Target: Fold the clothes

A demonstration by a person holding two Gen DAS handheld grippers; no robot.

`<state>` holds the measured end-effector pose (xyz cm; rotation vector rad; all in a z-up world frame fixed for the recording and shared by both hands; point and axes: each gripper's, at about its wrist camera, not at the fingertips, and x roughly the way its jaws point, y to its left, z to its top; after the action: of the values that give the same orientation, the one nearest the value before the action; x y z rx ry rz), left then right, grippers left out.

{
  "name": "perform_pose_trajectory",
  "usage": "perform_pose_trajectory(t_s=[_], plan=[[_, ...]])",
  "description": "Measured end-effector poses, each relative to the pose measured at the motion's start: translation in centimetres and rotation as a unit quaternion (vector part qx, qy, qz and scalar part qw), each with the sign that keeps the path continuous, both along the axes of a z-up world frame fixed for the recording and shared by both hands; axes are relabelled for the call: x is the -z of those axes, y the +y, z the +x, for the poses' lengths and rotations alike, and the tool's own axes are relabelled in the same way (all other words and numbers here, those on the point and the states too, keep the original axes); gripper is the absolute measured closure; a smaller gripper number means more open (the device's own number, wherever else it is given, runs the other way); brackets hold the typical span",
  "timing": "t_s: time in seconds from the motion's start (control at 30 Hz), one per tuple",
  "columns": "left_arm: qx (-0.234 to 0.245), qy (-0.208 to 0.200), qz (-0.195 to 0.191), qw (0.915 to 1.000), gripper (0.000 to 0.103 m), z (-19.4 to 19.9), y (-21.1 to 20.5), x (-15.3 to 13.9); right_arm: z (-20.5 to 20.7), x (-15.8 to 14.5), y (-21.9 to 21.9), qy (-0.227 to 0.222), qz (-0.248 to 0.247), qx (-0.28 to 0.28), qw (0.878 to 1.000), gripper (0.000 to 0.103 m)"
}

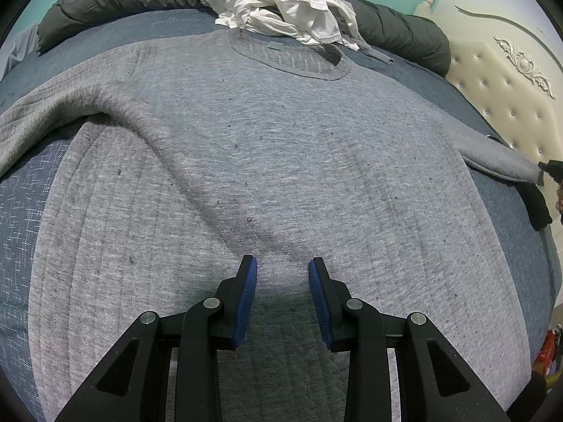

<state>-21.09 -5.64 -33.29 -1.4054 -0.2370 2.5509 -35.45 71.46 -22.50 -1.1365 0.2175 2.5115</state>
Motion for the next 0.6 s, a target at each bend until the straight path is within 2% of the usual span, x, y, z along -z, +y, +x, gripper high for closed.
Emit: perform_pose_trajectory(t_s=[0.1,0.23,0.3,0.4,0.6], plan=[[0.000,-0.001,0.000,1.0000,0.069,0.0,0.0,0.0,0.1,1.0,0.3,-0.012,0.014,0.033,0.999,0.095],[0.000,-0.002,0.002,1.0000,0.069,0.0,-0.1,-0.1,1.3,-0.2,-0.3,0.024,0.021,0.033,0.999,0.091],[-0.001,-0.002,0.003,1.0000,0.069,0.1,-0.2,-0.1,1.8,-1.1,-1.5,0.053,0.008,0.013,0.998,0.087],[-0.002,-0.004,0.004,1.0000,0.069,0.3,-0.2,-0.2,2.3,-1.4,-4.6,0.068,-0.027,-0.032,0.997,0.081],[-0.012,-0.008,0.024,0.9996,0.069,0.5,-1.0,-0.5,3.4,1.0,-15.7,0.069,-0.118,-0.146,0.980,0.075]])
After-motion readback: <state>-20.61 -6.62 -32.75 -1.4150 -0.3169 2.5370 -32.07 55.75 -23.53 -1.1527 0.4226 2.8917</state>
